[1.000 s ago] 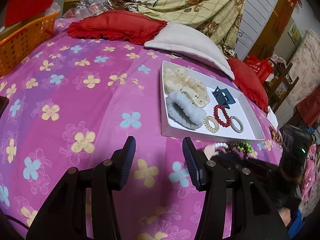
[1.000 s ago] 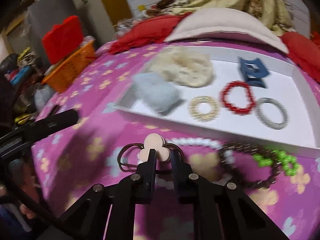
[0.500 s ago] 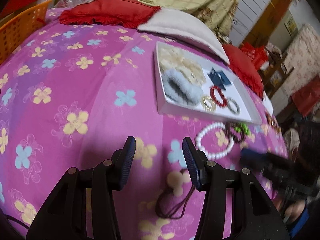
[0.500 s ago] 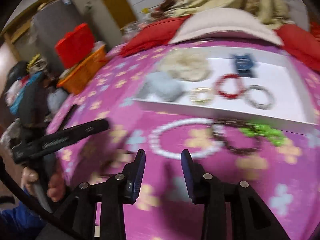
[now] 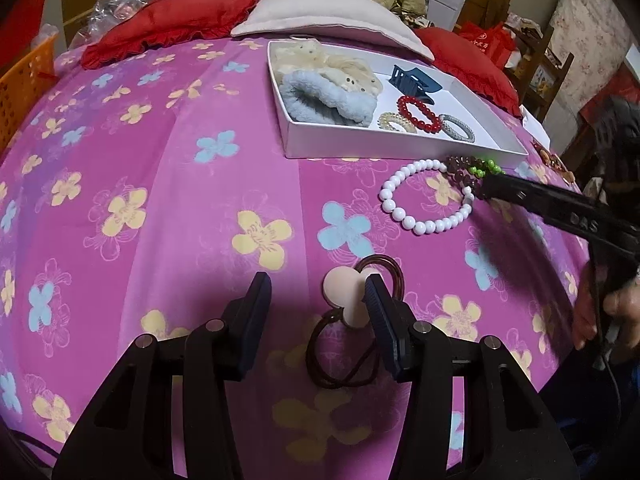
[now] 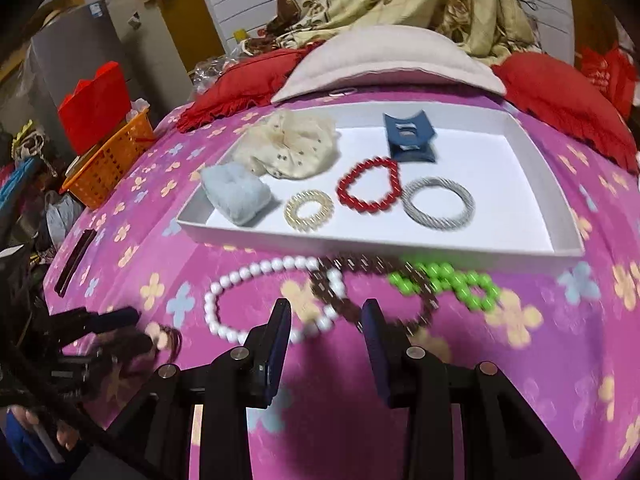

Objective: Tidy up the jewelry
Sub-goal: 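Grasp the pink bow hair tie with the left tool while the right tool grasps the dark brown bead bracelet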

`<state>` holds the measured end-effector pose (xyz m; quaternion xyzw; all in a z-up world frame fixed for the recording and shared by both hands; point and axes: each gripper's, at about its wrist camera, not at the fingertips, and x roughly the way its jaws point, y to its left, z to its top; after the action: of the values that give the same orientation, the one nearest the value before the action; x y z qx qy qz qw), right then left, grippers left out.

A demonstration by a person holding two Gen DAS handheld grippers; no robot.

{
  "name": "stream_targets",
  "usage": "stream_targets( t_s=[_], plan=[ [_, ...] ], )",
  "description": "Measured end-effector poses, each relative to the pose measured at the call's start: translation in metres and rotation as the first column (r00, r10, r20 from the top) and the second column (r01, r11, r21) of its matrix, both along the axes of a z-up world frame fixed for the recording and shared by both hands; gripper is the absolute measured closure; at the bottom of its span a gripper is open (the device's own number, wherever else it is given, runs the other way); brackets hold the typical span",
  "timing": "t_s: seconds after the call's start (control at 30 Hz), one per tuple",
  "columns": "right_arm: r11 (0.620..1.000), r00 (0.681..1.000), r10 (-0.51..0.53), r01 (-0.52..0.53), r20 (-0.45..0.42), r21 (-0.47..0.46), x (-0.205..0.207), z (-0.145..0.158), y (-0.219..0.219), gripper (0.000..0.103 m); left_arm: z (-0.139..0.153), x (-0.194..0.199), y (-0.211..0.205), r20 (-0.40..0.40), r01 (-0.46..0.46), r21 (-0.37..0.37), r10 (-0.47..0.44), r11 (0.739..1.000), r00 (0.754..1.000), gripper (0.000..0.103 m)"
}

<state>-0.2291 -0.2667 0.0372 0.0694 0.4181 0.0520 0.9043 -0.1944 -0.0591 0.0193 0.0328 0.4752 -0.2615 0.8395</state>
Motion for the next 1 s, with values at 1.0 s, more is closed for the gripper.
stream_targets(
  t_s=[1.0],
  plan=[
    [0.995, 0.99, -0.061, 0.052, 0.128, 0.08, -0.031, 0.071, -0.024, 0.095, 0.039, -0.005, 0.0, 0.078, 0.024, -0.118, -0.015, 0.993, 0.997, 0.083]
  ],
)
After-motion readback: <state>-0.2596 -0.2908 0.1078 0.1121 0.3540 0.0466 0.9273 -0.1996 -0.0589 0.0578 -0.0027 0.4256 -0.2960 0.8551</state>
